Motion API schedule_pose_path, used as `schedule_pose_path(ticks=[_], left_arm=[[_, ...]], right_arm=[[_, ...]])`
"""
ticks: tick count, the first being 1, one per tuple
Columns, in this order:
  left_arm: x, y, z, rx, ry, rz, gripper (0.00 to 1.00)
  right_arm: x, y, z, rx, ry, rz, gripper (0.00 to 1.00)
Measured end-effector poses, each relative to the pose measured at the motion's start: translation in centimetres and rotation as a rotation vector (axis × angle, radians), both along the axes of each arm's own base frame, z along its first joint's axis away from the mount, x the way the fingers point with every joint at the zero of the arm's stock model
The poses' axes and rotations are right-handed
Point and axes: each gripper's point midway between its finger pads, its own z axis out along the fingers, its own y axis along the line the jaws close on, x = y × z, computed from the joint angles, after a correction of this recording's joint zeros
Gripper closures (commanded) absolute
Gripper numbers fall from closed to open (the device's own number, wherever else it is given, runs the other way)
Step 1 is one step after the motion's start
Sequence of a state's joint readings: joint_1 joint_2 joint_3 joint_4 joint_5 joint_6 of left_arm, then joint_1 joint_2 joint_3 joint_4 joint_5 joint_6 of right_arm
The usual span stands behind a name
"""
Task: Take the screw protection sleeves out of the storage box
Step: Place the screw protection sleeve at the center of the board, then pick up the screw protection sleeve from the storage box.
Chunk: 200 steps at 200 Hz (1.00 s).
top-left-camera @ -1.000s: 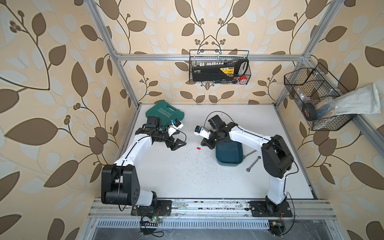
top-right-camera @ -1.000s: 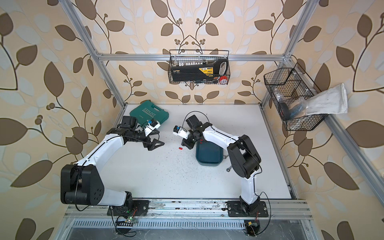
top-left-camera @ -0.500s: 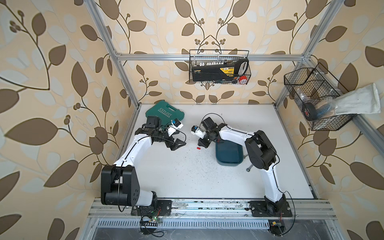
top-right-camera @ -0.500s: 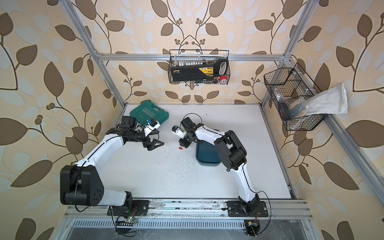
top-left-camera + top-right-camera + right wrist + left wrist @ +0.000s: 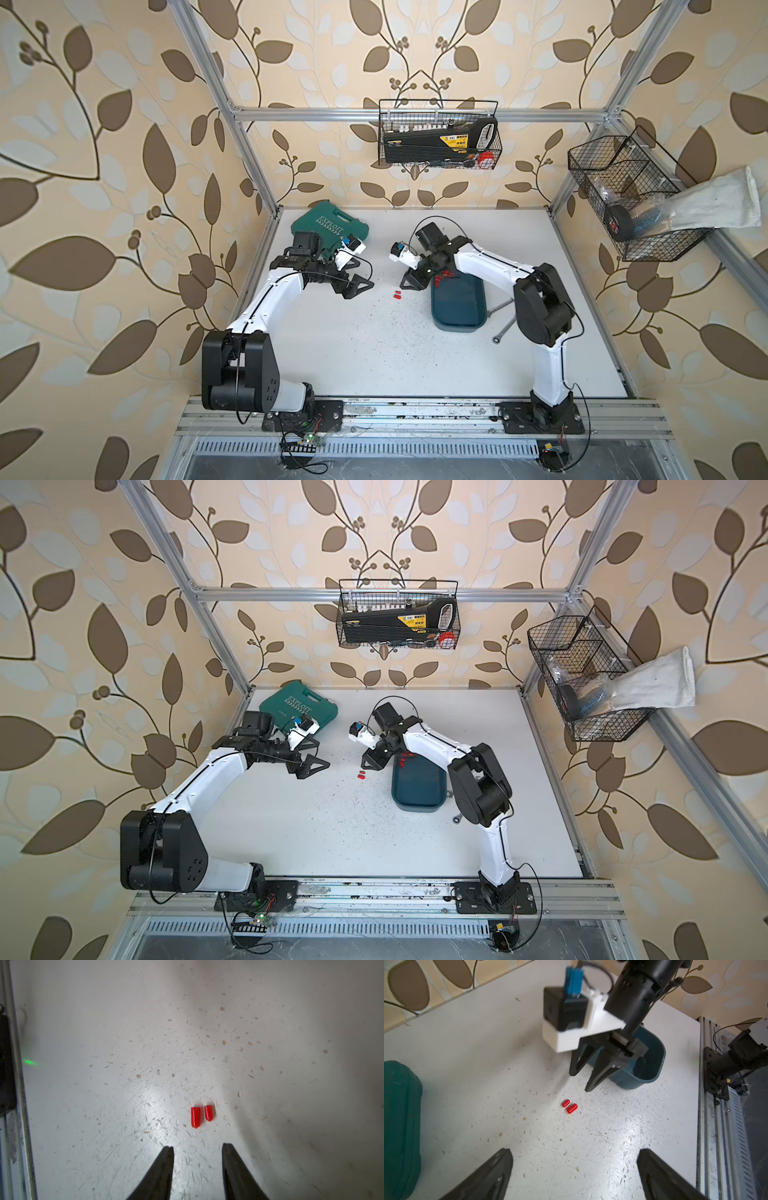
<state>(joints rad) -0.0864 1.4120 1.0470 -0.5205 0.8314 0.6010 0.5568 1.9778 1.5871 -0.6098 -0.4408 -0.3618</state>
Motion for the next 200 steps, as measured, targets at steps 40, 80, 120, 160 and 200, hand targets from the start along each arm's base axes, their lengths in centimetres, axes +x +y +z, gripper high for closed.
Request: schedule_pose_path(ticks=[40, 80, 120, 160, 200], left_arm=[[1.4, -2.8, 1.3, 0.021, -0.019, -0.018, 0.03], [1.4, -9.5, 0.4, 0.1, -0.022, -0.147, 0.08], [1.0, -15.8, -1.9, 0.23, -0.03, -0.258, 0.16], [1.7, -20.4, -5.0, 0.383, -0.056, -0.311, 0.24], [2.8, -23.8, -8.1, 0.496, -0.062, -0.307, 0.38]], right_arm=[[-0.1, -7.1, 6.8, 0.068, -0.13, -0.058, 0.51], [0.2, -14.7, 4.8, 0.039, -0.109, -0.219, 0.5], [0.7, -20.8, 3.5, 0.047, -0.081, -0.414, 0.47], [2.9, -28.1, 4.5, 0.074, -0.105, -0.654, 0.45], [3.3, -31.3, 4.6, 0.07, -0.1, -0.773, 0.44]])
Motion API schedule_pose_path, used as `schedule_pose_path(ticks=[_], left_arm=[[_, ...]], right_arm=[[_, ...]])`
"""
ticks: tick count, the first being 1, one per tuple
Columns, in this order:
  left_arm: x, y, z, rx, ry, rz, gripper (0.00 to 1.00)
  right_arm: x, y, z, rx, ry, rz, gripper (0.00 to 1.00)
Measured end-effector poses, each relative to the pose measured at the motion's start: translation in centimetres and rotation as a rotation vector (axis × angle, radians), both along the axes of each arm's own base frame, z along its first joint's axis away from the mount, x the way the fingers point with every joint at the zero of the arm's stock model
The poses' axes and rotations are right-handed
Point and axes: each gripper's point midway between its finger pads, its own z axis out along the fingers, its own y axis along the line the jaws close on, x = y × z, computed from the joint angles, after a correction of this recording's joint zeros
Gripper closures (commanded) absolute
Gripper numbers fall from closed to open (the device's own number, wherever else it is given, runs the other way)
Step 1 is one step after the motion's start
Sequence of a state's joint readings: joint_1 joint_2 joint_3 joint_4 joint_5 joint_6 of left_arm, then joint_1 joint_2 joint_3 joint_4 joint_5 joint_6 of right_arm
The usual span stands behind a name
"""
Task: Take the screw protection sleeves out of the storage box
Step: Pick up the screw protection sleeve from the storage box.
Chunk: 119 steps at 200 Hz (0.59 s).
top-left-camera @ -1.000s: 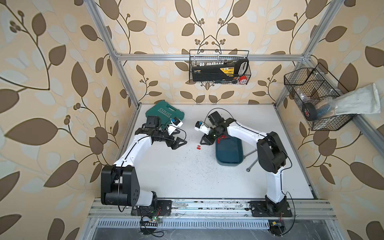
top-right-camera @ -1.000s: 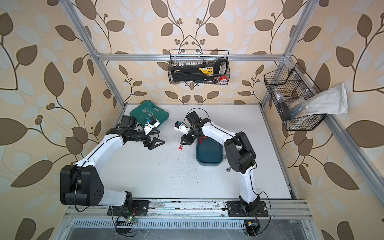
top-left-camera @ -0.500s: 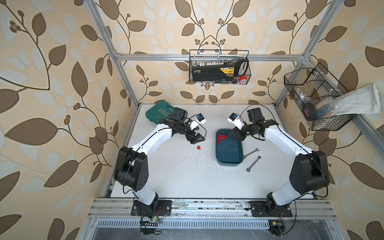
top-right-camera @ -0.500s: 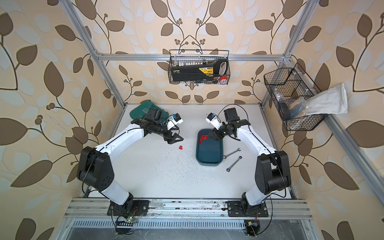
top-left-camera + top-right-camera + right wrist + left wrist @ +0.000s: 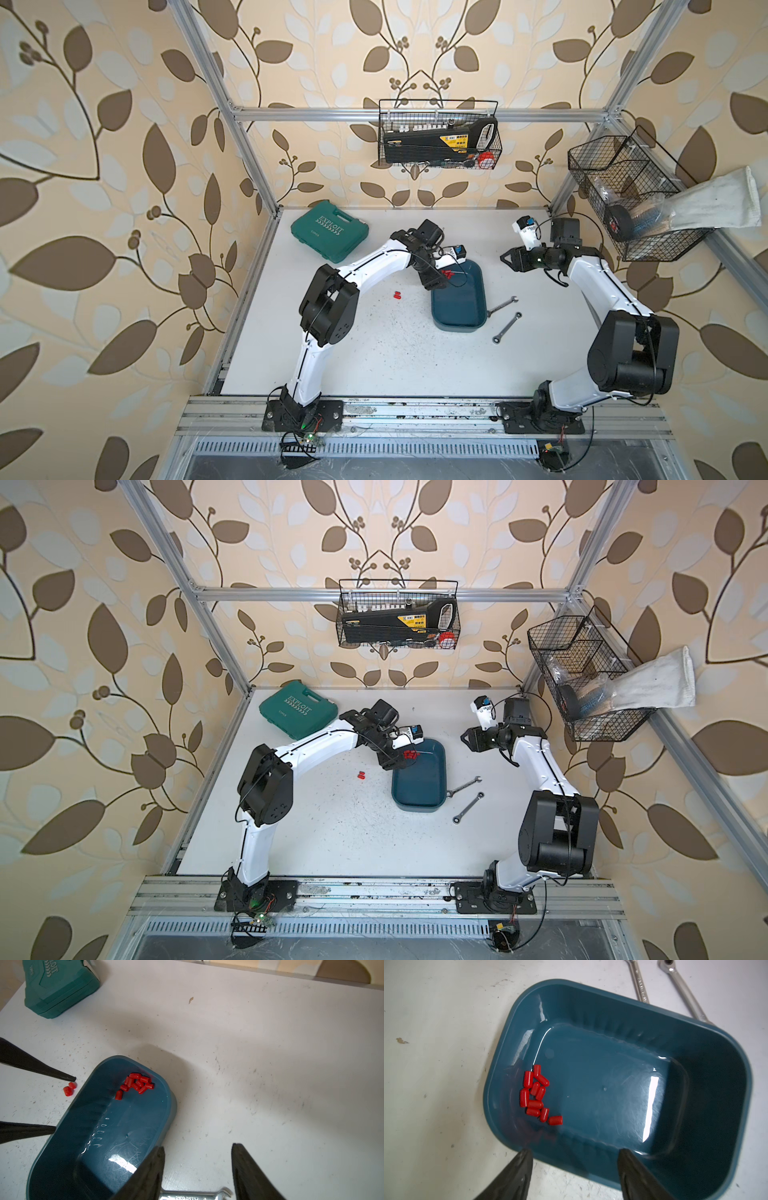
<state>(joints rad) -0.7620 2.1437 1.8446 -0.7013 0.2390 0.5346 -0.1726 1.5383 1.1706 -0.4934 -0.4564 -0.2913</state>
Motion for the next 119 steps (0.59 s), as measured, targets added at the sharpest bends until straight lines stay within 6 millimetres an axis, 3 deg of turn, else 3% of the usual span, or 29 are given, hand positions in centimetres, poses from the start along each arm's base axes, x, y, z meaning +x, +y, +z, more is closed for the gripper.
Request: schedule_pose_path(ticks=[33, 64, 119], left_arm=[[2.0, -2.1, -2.0, 0.037, 0.007, 0.068, 0.47], [4.0, -3.2, -3.1, 0.034, 0.012, 0.159, 0.49], [4.7, -3.9, -5.2, 0.034, 0.061, 0.25, 0.56]], right_arm=[[-0.1, -0.3, 0.9, -0.013, -0.02, -0.016, 0.44], [-0.1, -0.3, 1.3, -0.015, -0.032, -0.021, 0.44], [0.0, -0.3, 1.7, -0.017, -0.047, -0.02, 0.43]])
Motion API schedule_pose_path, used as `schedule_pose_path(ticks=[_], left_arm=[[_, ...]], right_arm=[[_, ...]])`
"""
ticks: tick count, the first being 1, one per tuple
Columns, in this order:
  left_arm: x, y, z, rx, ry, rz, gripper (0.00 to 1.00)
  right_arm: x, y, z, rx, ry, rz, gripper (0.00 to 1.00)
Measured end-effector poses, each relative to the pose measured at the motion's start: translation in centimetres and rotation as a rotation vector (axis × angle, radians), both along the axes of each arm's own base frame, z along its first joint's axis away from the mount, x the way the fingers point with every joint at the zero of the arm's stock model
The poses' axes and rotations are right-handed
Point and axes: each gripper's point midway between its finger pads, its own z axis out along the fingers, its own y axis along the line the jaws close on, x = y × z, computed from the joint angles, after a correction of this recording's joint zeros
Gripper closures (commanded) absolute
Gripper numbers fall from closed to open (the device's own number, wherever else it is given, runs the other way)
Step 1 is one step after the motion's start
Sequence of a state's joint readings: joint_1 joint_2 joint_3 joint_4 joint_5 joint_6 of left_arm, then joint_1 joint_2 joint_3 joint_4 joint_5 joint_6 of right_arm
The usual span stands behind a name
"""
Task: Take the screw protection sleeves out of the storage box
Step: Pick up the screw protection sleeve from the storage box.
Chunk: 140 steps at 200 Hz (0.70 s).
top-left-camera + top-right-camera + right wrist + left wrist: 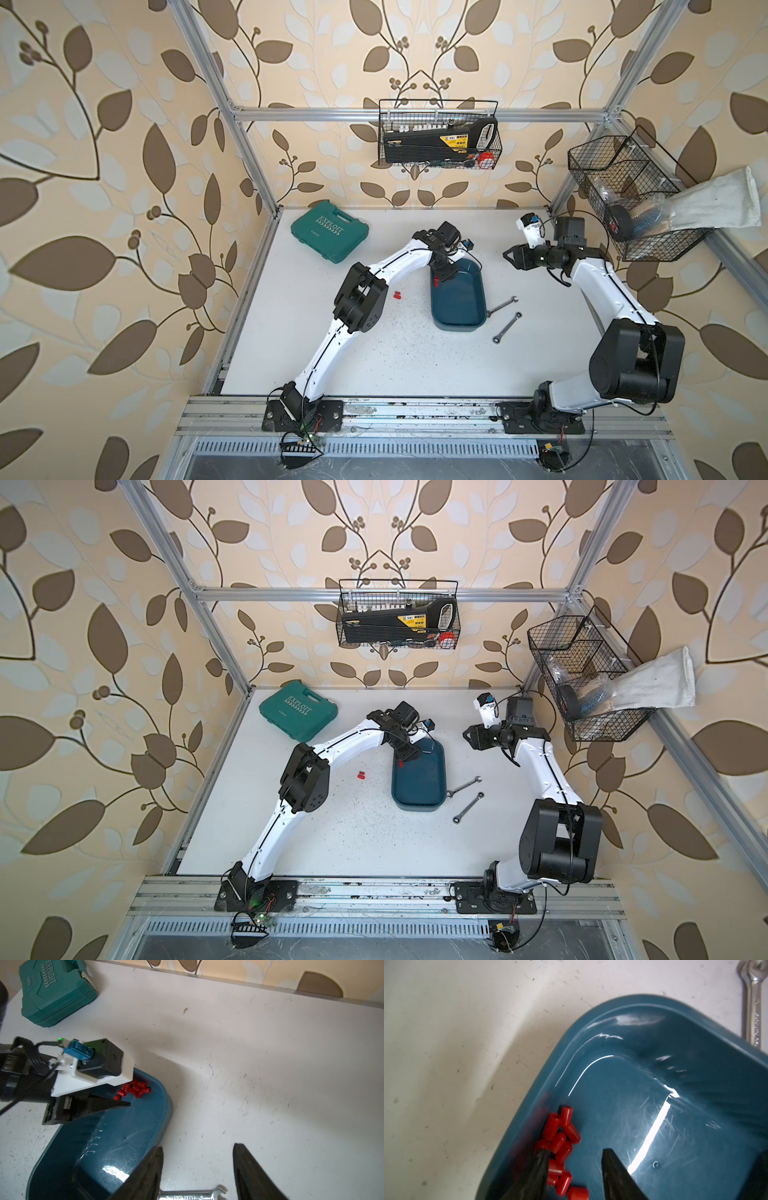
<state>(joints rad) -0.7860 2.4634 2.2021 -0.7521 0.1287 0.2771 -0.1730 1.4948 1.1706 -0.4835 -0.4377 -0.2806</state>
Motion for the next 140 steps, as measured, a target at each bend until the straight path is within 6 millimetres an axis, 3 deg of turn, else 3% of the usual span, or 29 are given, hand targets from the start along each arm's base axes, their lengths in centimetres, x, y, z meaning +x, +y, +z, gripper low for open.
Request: schedule_pose_path(ticks=[73, 140], left_arm=[[0.5, -0.4, -1.8, 0.024, 0.002, 0.029, 0.67], [0.2, 0.1, -2.2, 0.092, -0.033, 0.031, 0.72]], right_arm=[[0.0, 0.1, 0.1, 0.003, -0.005, 0.003, 0.42], [0.0, 0.3, 0.2, 0.011, -0.009, 0.011, 0.41]])
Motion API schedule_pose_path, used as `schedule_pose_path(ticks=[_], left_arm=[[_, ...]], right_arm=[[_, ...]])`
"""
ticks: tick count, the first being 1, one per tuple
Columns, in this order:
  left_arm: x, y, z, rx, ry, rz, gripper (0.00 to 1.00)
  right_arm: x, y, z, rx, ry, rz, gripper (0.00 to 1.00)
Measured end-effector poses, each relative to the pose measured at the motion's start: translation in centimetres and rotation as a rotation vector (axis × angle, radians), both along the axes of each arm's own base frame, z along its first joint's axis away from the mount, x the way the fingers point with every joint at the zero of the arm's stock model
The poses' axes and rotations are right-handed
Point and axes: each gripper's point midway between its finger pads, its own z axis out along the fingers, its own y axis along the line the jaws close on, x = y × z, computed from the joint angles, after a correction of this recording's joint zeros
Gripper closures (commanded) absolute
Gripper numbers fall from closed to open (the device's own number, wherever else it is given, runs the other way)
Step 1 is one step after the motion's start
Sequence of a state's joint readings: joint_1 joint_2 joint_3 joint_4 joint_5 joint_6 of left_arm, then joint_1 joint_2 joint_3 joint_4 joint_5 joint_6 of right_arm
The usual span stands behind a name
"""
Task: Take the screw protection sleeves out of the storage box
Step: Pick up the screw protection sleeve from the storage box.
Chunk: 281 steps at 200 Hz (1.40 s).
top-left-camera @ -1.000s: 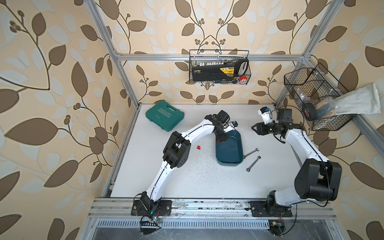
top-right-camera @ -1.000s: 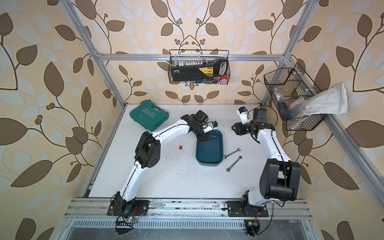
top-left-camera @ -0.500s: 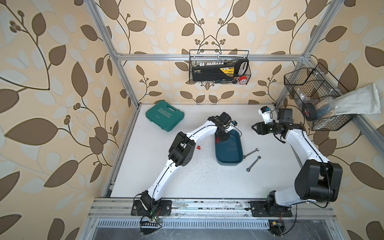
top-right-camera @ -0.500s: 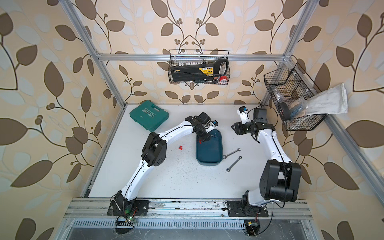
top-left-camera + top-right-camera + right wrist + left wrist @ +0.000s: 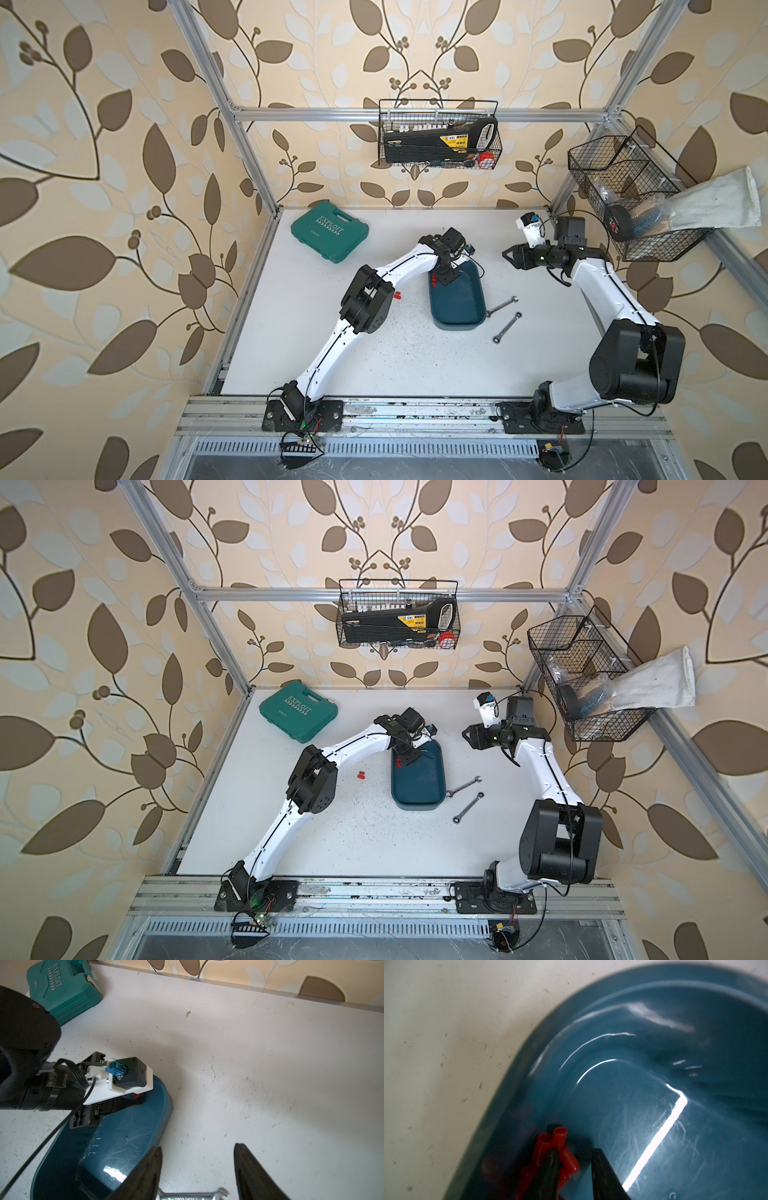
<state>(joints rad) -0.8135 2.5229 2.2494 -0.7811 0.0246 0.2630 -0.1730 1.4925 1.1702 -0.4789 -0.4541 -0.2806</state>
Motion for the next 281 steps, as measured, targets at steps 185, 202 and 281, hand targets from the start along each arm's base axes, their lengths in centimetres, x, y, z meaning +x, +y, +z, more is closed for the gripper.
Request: schedule_pose_path(ticks=[185, 202, 281], left_arm=[[-2.0, 0.4, 1.4, 0.0, 0.032, -0.043, 1.0], [-2.3, 0.4, 2.3, -0.029, 0.05, -0.051, 1.0], [-5.8, 3.6, 6.6, -0.141, 0.163, -0.133, 1.0]], right_arm=[[-0.2, 0.2, 1.2, 0.002, -0.033, 0.007, 0.4], [-0.2, 0.2, 1.2, 0.002, -0.033, 0.007, 0.4], [-0.5, 0.8, 1.2, 0.026, -0.027, 0.031, 0.38]])
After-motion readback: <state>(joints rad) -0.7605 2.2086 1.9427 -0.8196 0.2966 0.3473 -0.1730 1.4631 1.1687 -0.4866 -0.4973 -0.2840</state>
